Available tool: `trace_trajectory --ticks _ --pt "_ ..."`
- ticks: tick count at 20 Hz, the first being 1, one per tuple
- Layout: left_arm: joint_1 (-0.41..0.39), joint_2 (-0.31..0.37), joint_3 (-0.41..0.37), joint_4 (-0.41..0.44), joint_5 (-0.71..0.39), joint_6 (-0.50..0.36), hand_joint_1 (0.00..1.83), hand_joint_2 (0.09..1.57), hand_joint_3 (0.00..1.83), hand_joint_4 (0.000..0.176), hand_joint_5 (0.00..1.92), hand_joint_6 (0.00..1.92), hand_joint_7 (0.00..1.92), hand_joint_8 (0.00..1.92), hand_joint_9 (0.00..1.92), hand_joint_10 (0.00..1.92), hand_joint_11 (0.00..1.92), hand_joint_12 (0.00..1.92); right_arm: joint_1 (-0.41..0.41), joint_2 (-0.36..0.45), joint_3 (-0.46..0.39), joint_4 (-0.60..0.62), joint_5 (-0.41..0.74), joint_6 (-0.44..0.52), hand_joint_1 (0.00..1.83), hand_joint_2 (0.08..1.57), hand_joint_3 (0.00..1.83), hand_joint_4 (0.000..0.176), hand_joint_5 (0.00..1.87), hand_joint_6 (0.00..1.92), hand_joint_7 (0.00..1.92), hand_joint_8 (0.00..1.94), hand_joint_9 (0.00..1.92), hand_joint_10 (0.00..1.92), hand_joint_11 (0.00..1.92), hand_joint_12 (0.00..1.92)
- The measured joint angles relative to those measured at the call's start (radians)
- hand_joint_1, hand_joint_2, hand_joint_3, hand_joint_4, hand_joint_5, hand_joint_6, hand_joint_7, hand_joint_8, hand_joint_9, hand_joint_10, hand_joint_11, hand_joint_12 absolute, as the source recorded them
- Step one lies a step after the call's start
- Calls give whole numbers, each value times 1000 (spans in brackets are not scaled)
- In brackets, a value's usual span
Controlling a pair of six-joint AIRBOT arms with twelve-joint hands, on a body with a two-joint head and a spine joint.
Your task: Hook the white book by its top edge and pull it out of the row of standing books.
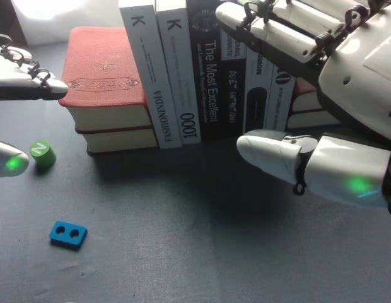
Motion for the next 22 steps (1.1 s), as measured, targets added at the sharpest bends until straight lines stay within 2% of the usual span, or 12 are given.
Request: trace_trajectory --ticks 1,2,9,14,18,22 --pt "0 0 1 0 0 0 0 1257 94 0 44 7 24 3 1 5 2 3 0 -3 5 0 2 0 0 1251 93 0 101 8 60 2 17 16 3 8" --pt "0 0 1 0 0 4 0 1297 22 0 53 0 36 0 8 0 6 4 0 -3 5 0 2 0 0 1276 51 0 78 3 37 5 7 3 0 0" --pt "0 0 1 1 0 14 0 1299 11 0 38 0 9 0 0 0 0 0 0 -21 26 0 10 -16 0 1312 15 0 94 4 55 4 13 2 3 1" --pt "-2 -2 1 2 11 15 0 1302 10 0 48 6 22 6 6 2 1 0 0 -71 87 2 46 -35 0 1308 9 0 67 0 30 1 0 0 0 0" --pt "-14 -10 -2 19 22 16 0 1302 7 0 41 3 23 5 11 4 2 1 0 -135 141 51 100 -124 0 1302 5 0 71 4 21 0 0 0 0 0" --pt "-16 -11 -3 25 22 16 0 1294 2 0 32 1 12 2 0 0 0 0 16 -166 183 97 128 -162 0 1308 6 0 74 4 32 3 1 0 0 0"
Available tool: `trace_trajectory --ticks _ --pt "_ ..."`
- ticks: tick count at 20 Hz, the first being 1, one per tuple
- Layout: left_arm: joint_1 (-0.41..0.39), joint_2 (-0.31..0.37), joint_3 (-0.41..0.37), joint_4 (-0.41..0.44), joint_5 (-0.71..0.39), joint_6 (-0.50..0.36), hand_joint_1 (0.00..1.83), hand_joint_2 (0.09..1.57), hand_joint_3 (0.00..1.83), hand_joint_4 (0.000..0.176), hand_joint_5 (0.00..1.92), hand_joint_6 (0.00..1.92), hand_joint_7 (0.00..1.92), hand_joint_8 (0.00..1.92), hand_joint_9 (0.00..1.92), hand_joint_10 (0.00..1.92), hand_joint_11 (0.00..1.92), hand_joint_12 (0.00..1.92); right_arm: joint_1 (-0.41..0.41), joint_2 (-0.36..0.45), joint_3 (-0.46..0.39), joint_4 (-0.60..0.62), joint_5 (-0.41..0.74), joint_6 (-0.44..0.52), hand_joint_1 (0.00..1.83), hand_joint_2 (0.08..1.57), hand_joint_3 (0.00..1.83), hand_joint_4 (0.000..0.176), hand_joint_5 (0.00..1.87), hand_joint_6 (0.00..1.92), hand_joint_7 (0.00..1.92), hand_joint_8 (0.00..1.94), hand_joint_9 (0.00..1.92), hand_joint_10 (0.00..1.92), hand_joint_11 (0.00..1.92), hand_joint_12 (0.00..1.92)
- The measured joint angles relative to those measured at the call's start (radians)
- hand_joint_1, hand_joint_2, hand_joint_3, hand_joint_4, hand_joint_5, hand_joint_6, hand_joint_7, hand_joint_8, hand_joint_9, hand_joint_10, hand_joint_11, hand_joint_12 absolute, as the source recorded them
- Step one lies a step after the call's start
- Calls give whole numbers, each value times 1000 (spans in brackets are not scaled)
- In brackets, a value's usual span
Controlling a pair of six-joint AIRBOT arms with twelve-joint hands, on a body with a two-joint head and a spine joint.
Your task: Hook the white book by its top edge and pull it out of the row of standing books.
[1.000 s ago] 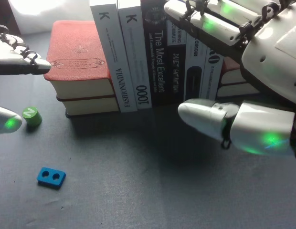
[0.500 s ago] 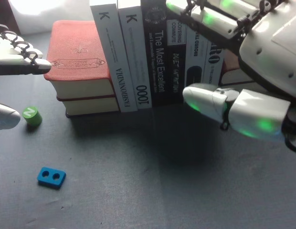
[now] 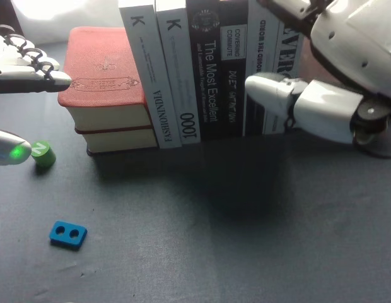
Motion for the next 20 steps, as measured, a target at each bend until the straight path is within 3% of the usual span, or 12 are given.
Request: trace_trajectory --ticks 9,15,20 --pt "-11 -8 -22 12 -3 0 0 1298 1 0 29 5 8 3 2 1 1 0 43 -77 115 49 23 -28 0 1307 1 0 88 12 47 8 14 4 0 0" --pt "-11 -14 -27 24 -15 -19 0 1299 1 0 32 3 19 5 5 1 4 2 37 -173 208 89 23 -78 0 1318 5 0 99 16 58 14 29 11 14 7" --pt "-11 -14 -28 65 -16 -61 0 1297 0 0 6 0 0 0 0 0 0 0 8 -186 221 96 32 -100 0 1308 0 0 88 5 53 5 28 8 13 6"
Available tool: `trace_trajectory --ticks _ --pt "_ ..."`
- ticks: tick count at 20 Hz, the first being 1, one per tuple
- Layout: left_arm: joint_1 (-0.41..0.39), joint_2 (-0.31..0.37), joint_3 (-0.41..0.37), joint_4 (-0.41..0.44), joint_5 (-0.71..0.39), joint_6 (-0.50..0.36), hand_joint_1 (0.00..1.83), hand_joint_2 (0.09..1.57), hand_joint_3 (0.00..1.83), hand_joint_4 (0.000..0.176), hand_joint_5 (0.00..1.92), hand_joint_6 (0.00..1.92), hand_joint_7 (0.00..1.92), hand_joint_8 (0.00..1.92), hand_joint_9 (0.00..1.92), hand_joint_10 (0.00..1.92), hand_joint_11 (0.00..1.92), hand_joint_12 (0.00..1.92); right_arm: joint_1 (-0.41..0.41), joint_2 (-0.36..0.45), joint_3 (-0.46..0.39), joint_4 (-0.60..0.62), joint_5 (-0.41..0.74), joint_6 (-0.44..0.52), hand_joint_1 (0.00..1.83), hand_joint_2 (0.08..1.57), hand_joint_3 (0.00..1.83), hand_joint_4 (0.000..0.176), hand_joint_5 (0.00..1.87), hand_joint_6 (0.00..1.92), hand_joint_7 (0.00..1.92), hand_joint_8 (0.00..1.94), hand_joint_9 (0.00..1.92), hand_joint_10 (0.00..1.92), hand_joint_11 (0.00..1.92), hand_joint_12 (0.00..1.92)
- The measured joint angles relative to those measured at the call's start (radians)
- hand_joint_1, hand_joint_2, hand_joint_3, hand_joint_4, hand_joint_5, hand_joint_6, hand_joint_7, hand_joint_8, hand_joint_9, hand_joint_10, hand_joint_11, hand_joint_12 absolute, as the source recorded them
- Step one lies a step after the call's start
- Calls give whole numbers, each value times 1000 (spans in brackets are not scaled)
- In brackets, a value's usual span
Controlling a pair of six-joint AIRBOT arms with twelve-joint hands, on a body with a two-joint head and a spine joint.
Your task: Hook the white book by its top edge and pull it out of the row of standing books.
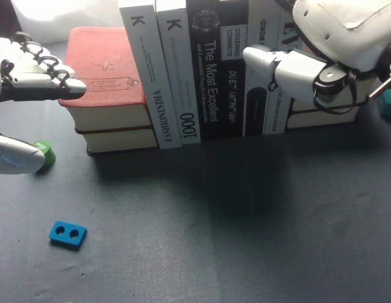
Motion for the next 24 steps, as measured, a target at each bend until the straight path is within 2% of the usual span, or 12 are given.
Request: trace_trajectory --ticks 7,10,12,17,24 --pt "0 -10 -17 18 2 -43 0 1302 2 0 21 5 4 1 0 0 0 0 -36 31 -57 -12 24 -24 0 1315 1 0 82 1 43 0 11 1 2 1" --pt "0 -13 -22 18 6 -50 0 1308 4 0 26 6 5 2 0 0 2 1 -50 62 -110 -11 29 -50 0 1313 0 0 94 5 58 6 26 7 7 3" --pt "-5 -13 -22 46 11 -86 0 1301 1 0 27 5 7 2 0 0 0 0 -61 82 -144 -13 30 -54 0 1319 2 0 104 6 67 6 37 10 23 13" --pt "-14 -19 -21 79 40 -107 0 1307 2 0 15 0 0 0 0 0 0 0 -95 140 -220 -22 36 -60 0 1322 3 0 118 9 73 6 36 7 12 12" --pt "-21 -19 -30 115 37 -144 0 1301 0 0 32 6 4 2 0 0 0 0 -123 200 -315 -21 32 -135 0 1314 0 0 115 3 83 4 45 7 12 22"
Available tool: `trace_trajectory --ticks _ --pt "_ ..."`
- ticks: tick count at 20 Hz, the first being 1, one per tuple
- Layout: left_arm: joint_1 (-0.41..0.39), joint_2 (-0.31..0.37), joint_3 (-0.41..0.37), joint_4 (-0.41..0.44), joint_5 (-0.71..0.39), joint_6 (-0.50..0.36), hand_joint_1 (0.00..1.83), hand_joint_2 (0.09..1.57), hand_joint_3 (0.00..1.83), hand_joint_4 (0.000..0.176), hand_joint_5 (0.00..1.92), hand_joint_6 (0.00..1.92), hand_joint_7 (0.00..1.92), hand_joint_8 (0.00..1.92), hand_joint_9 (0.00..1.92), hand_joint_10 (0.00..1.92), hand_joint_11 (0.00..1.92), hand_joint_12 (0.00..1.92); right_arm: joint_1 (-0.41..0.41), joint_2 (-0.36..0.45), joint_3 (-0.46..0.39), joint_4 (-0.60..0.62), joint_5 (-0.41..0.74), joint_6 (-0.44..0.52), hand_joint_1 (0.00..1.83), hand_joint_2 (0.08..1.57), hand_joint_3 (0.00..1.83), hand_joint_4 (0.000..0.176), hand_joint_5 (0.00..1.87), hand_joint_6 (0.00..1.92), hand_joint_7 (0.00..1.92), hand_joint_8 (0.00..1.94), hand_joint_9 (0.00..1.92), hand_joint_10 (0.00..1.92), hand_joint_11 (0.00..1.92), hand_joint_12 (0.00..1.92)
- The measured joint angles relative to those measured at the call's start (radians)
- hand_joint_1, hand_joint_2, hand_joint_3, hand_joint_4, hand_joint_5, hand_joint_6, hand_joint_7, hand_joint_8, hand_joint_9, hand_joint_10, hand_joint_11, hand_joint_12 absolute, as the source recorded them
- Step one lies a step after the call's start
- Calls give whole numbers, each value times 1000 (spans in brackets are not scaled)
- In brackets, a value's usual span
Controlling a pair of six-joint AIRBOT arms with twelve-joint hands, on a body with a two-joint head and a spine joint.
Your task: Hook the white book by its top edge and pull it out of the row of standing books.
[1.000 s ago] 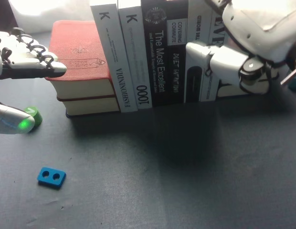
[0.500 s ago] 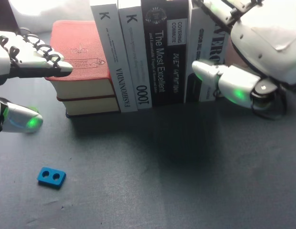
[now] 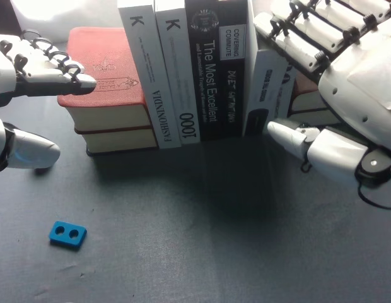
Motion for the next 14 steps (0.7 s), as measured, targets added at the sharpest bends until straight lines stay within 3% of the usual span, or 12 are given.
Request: trace_trajectory --ticks 6,10,11,14 --pt "67 0 14 -21 32 -8 0 1303 1 0 26 3 2 1 0 0 0 0 -34 43 -63 -2 6 -26 0 1314 0 0 149 4 117 3 75 5 0 197" --pt "113 11 3 -112 103 -3 0 1305 1 0 45 8 30 10 20 7 21 10 -59 58 -101 0 14 -50 0 1321 0 0 124 1 71 2 33 3 0 104" --pt "124 13 -8 -130 126 -3 0 1304 0 0 42 6 26 7 15 4 13 7 -63 60 -109 3 14 -58 0 1330 0 0 151 0 110 0 69 6 0 204" --pt "158 13 -52 -211 189 -3 0 1304 0 0 32 0 15 1 8 0 2 3 -92 69 -137 3 21 -74 0 1324 0 0 105 1 54 0 23 1 0 67"
